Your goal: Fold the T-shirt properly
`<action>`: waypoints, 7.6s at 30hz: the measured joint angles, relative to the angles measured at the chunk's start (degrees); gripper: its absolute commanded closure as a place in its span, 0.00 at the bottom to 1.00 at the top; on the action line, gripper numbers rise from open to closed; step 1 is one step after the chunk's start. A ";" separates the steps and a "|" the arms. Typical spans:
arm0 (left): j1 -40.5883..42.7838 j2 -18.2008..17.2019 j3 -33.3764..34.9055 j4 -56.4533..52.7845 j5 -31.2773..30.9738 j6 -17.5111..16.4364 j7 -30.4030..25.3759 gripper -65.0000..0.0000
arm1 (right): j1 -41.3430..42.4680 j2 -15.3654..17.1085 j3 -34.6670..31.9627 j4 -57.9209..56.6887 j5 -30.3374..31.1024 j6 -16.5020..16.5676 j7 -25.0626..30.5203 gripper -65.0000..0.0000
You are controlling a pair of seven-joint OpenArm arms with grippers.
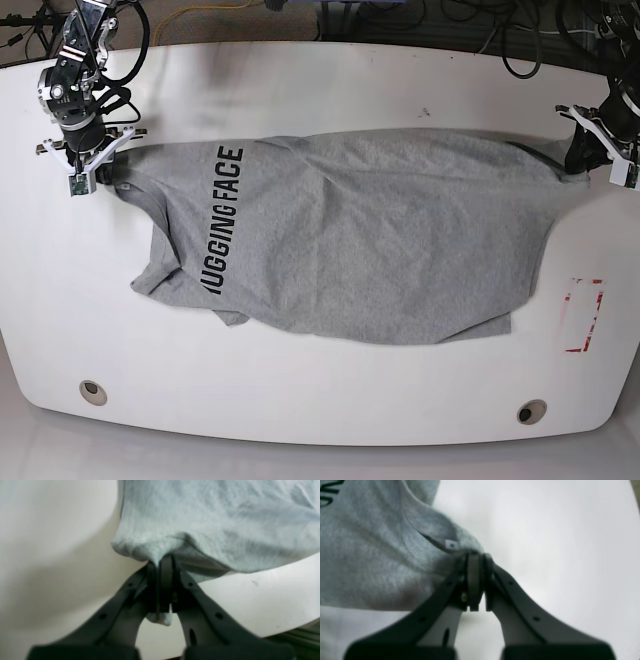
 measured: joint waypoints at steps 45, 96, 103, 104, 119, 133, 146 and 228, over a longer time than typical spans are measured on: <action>-69.61 0.26 12.31 -14.29 7.74 -1.31 18.43 1.00 | 46.03 12.46 -13.88 -0.07 0.66 0.20 -15.96 0.99; -77.75 0.72 14.45 -19.71 5.18 1.03 17.70 1.00 | 56.00 21.09 -17.86 -6.99 1.70 0.61 -17.99 0.99; -64.72 0.83 11.74 -15.72 2.97 -0.07 17.79 1.00 | 43.28 17.11 -10.49 -2.45 1.68 0.44 -17.79 0.99; -62.71 0.90 11.30 -15.10 2.67 -0.07 17.92 1.00 | 41.55 16.59 -9.92 -2.05 1.70 0.63 -17.90 0.99; -33.66 3.91 2.05 -5.81 0.63 -0.52 18.05 1.00 | 22.32 8.24 -0.46 3.50 0.83 3.26 -17.90 0.99; -17.18 3.32 -2.54 -4.07 1.16 -5.29 17.57 1.00 | 8.81 2.69 2.19 7.52 0.42 3.17 -17.90 1.00; -5.92 3.19 -2.58 -4.09 1.25 -5.57 17.07 1.00 | 0.48 -1.14 3.21 7.50 0.20 2.97 -17.66 1.00; -14.93 4.13 -2.84 -4.46 17.46 -8.13 21.64 0.26 | -7.48 -5.05 3.78 7.39 0.33 2.97 -17.35 0.99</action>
